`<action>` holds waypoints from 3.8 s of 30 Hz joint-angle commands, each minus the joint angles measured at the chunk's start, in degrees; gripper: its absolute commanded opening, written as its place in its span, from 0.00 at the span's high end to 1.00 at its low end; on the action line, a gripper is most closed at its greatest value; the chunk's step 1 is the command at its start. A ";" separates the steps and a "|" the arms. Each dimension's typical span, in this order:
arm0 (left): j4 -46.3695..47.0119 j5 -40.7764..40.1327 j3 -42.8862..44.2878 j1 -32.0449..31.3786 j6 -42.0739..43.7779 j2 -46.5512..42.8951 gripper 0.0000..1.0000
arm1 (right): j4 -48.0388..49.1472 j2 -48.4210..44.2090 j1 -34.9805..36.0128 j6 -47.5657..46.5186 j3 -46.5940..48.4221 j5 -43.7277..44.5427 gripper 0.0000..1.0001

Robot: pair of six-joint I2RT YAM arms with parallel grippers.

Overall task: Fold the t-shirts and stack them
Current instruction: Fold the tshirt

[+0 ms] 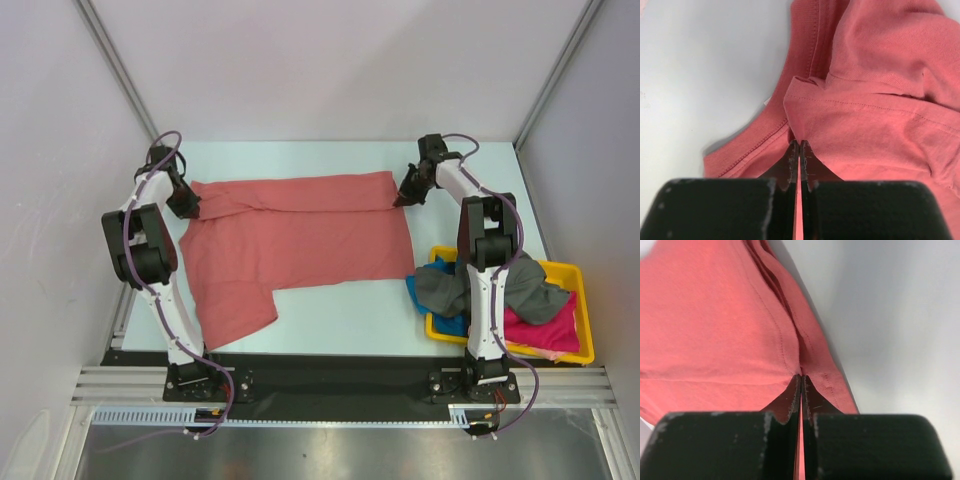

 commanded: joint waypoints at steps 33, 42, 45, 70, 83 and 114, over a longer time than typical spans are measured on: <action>4.53 -3.49 -1.68 0.37 0.97 -8.47 0.33 | 1.11 -1.24 -1.84 -6.85 5.55 5.53 0.54; 15.88 3.10 9.03 1.07 2.55 3.55 0.35 | 5.42 8.16 -2.80 -10.55 18.30 1.06 0.51; 16.32 3.72 16.13 1.42 3.77 8.47 0.36 | 9.37 9.83 -3.51 -8.62 19.62 -3.07 0.47; 12.55 7.23 26.09 2.12 4.66 19.12 0.51 | 14.74 19.15 -1.84 -3.17 25.16 -8.71 0.53; 15.61 7.67 24.60 4.23 -4.20 18.69 0.85 | 18.60 20.38 -1.84 1.66 24.81 -6.07 0.93; 11.41 -4.88 26.46 4.94 -4.74 12.04 0.40 | 2.83 14.34 -7.20 0.37 33.77 11.14 0.45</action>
